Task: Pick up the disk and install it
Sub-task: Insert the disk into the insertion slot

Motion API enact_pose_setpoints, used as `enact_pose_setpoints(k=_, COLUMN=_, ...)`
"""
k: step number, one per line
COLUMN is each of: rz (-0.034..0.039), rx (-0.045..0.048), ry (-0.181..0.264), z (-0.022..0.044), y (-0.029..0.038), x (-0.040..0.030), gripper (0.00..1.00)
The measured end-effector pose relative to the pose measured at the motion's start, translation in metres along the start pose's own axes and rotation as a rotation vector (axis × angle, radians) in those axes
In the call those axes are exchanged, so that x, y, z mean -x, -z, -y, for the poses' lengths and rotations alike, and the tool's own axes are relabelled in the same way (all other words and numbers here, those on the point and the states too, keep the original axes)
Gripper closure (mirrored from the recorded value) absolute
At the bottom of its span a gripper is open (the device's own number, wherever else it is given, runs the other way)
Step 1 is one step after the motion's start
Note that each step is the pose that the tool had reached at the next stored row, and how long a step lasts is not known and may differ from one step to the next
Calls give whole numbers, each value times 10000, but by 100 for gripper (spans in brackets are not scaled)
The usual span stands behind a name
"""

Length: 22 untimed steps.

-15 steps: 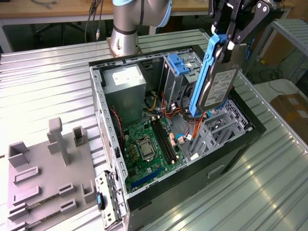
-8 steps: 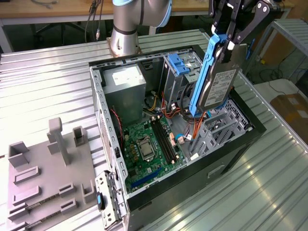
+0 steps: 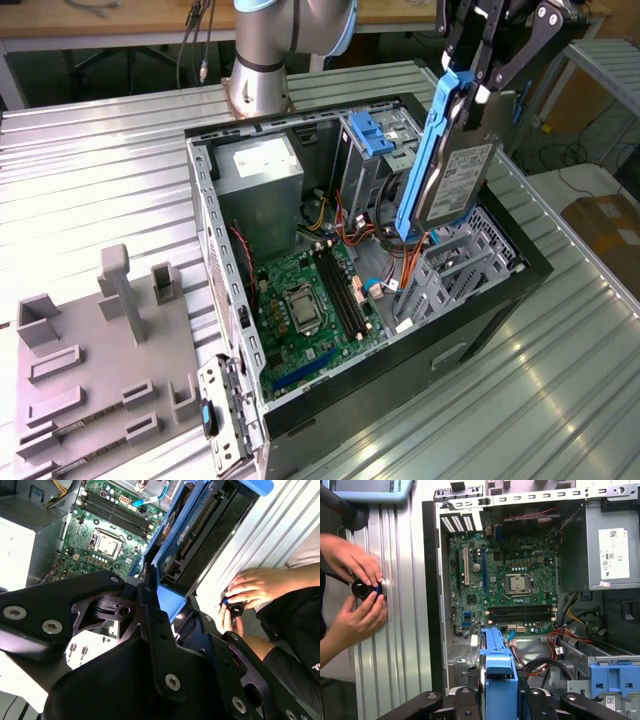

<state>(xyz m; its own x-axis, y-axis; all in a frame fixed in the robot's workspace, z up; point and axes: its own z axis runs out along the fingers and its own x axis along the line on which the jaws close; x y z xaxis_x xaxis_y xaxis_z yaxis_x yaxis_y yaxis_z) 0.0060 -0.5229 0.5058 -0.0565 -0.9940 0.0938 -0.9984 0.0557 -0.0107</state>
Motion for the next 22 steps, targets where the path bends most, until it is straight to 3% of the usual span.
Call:
enact_pose_setpoints(k=2, rz=11, rx=0, ry=-1, z=64, y=-5, x=3, gripper=63)
enact_pose_setpoints(k=6, rz=342, rx=18, ry=-3, z=121, y=-32, x=-68, gripper=63)
enact_pose_setpoints(k=11, rz=342, rx=19, ry=-3, z=182, y=-41, x=-79, gripper=63)
enact_pose_setpoints(k=16, rz=366, rx=21, ry=-3, z=238, y=-77, x=-167, gripper=63)
enact_pose_setpoints(k=17, rz=406, rx=23, ry=-3, z=246, y=-81, x=-174, gripper=63)
enact_pose_setpoints(k=19, rz=605, rx=34, ry=-4, z=270, y=-92, x=-202, gripper=63)
enact_pose_setpoints(k=22, rz=623, rx=34, ry=-4, z=309, y=-115, x=-231, gripper=63)
